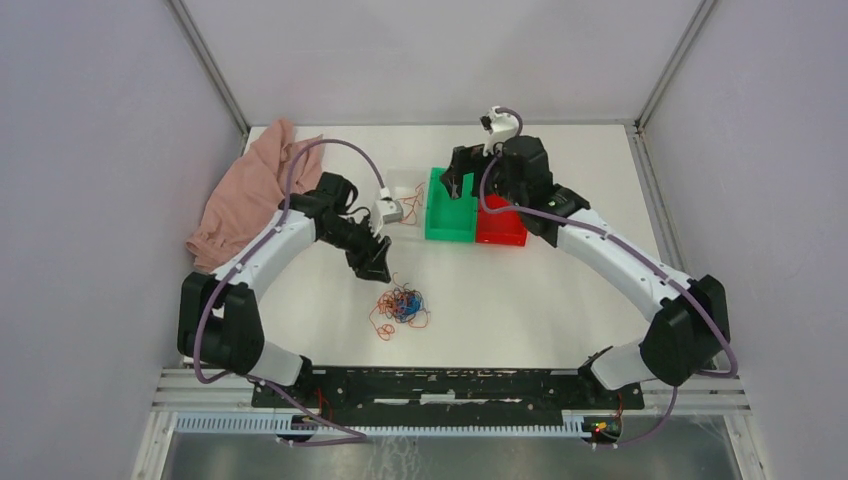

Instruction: Untangle the cables

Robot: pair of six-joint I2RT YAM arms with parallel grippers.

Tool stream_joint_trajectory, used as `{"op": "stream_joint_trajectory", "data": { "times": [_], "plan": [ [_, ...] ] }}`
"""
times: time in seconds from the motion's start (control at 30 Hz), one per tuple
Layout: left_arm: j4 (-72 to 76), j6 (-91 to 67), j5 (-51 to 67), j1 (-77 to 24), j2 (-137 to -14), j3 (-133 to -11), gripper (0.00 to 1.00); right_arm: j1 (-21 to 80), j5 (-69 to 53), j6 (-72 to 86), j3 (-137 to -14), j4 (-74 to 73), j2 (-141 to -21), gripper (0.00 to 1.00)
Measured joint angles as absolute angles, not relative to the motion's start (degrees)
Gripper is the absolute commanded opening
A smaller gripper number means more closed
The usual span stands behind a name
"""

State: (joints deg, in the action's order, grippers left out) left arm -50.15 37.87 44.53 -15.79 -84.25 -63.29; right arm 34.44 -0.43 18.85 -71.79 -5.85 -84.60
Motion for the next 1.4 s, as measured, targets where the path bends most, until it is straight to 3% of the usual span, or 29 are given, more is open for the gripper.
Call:
{"op": "stream_joint_trajectory", "data": {
  "times": [0.2, 0.6, 0.7, 0.83, 1.0, 1.4],
  "plan": [
    [-51.0, 39.2, 41.2, -20.6, -84.0, -58.0, 0.61, 34.2, -2.9, 20.8, -65.3, -4.8, -81.4, 0.91],
    [-48.2, 39.2, 33.4, -23.3, -82.3, -55.1, 0.39, 35.6, -6.0, 22.5, -61.1, -5.0, -81.4, 0.79],
    [-47.8, 39.1, 33.3, -23.3, -82.4, -55.1, 0.28, 36.1, -6.2, 22.7, -60.7, -4.8, -81.4, 0.79],
    [-47.2, 39.0, 33.2, -23.3, -82.4, -54.9, 0.05, 36.9, -7.0, 22.8, -59.6, -4.3, -81.3, 0.79],
    [-47.4, 38.9, 32.8, -23.3, -82.3, -56.2, 0.03, 37.8, -9.2, 22.8, -57.8, -3.2, -80.4, 0.81],
    [-52.4, 38.5, 31.7, -23.3, -73.7, -76.3, 0.03, 41.2, -18.2, 24.5, -52.3, 9.1, -77.4, 0.92]
  ]
}}
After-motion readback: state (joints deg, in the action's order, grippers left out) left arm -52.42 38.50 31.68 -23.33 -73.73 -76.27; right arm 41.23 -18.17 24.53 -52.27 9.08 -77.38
